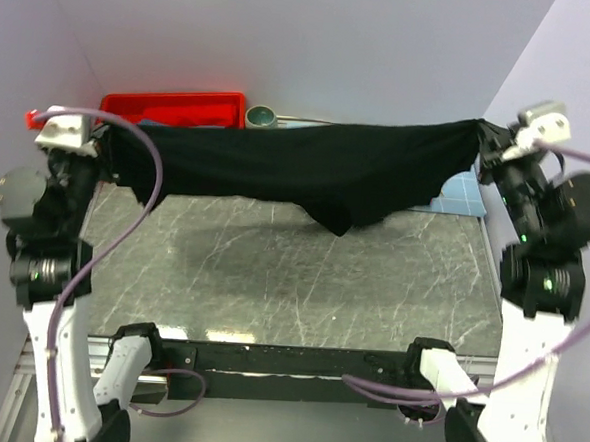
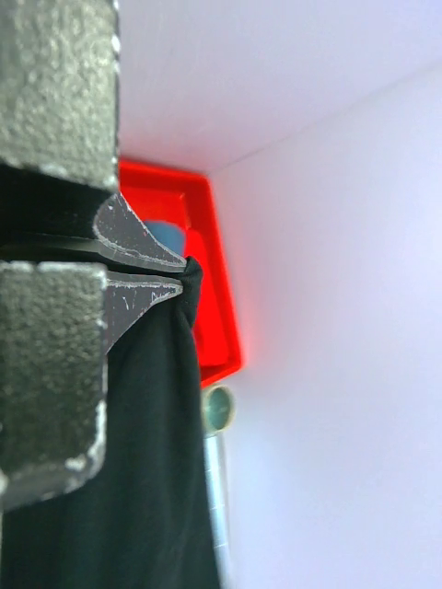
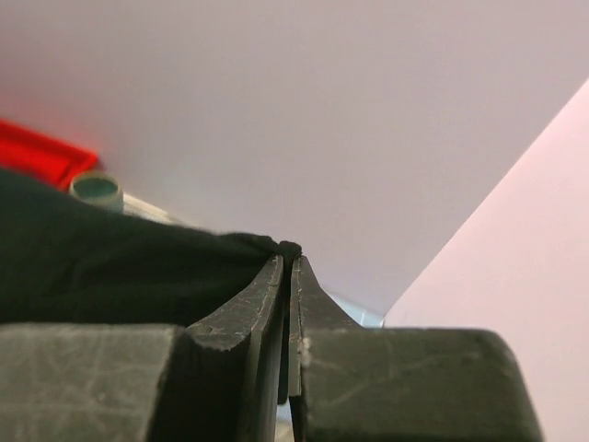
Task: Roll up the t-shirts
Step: Fold the T-shirt at the center of the board.
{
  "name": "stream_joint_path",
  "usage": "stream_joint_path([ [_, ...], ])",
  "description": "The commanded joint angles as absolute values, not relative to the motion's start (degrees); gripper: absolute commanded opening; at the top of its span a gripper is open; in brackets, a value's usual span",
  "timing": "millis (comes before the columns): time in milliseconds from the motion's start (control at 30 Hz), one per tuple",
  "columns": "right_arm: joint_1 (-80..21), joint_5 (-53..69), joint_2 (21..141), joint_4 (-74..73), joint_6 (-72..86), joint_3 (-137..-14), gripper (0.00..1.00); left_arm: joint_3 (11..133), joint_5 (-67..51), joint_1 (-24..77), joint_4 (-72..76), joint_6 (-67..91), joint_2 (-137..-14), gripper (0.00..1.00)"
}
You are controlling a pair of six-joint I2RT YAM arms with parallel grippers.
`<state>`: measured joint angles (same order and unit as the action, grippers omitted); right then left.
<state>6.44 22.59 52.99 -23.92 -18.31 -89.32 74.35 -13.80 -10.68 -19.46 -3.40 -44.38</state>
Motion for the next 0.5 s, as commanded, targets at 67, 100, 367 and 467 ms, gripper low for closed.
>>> stream_joint_path([
  [67,6.77,22.85,44.31,-18.81,-15.12,-93.42,0.0,80.94,-6.16,-10.99,-17.93,-1.84,-37.27,0.01],
  [100,6.77,22.94,43.25,-18.55,-14.51,-93.78,0.0,81.99,-5.8,-10.99,-17.93,-1.93,-36.05,0.01],
  [367,6.77,16.45,37.62,-15.13,-7.65,-99.3,0.0,88.85,-0.19,-11.07,-18.37,-2.2,-33.57,0.01],
  [467,6.77,14.07,39.28,-14.15,-6.33,-102.03,0.0,88.86,-0.18,-10.99,-18.37,-2.54,-34.71,0.01],
])
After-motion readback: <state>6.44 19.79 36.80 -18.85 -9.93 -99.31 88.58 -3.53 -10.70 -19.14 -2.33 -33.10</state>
